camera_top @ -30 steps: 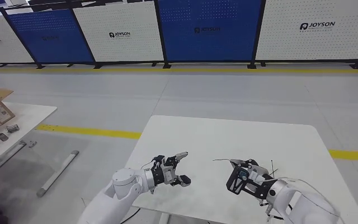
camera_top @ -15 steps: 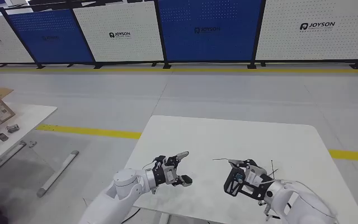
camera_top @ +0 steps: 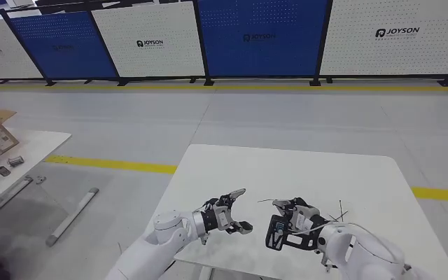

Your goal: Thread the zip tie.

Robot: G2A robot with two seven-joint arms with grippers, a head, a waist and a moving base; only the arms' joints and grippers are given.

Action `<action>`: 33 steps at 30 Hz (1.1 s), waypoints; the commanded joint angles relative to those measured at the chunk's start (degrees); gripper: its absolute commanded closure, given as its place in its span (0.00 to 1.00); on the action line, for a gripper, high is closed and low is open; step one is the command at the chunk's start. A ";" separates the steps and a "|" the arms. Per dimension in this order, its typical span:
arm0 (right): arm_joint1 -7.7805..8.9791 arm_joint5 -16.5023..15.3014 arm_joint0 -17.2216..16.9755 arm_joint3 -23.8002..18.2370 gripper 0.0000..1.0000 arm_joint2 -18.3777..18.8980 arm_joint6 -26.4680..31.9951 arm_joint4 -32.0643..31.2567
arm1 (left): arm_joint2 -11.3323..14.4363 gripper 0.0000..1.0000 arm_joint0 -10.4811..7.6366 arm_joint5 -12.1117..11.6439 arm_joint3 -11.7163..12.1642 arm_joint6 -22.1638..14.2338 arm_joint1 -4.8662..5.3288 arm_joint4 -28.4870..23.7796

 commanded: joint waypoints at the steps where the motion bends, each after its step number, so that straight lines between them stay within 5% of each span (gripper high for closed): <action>1: 0.00 0.00 0.02 0.00 1.00 -0.02 0.00 0.00 | 0.00 0.00 -0.01 0.00 0.00 0.00 0.00 -0.05; 8: 0.02 0.00 0.76 0.86 1.00 -1.16 -1.54 0.00 | 0.62 0.00 -0.43 -1.04 -1.16 0.76 -0.52 -3.25; 13: 0.28 0.00 3.08 1.19 1.00 -3.48 -1.79 0.00 | 3.16 0.00 -2.46 0.00 -1.26 3.38 -1.15 -2.90; 21: 0.28 0.00 3.08 1.19 1.00 -3.48 -1.79 0.00 | 3.16 0.00 -2.46 0.00 -1.26 3.38 -1.15 -2.90; 27: 0.28 0.00 3.08 1.19 1.00 -3.48 -1.79 0.00 | 3.64 0.00 -2.91 -3.01 -1.81 5.96 -1.83 -5.49; 29: 0.28 0.00 3.08 1.19 1.00 -3.48 -1.79 0.00 | 4.15 0.28 -3.33 -3.69 -1.68 7.35 -2.10 -5.62; 30: 0.28 0.00 3.08 1.19 1.00 -3.48 -1.79 0.00 | 4.62 0.55 -3.62 -3.81 -1.68 8.05 -2.26 -5.45; 33: 0.28 0.00 3.08 1.19 1.00 -3.48 -1.79 0.00 | 5.40 0.71 -4.06 -4.13 -1.30 8.78 -2.57 -5.46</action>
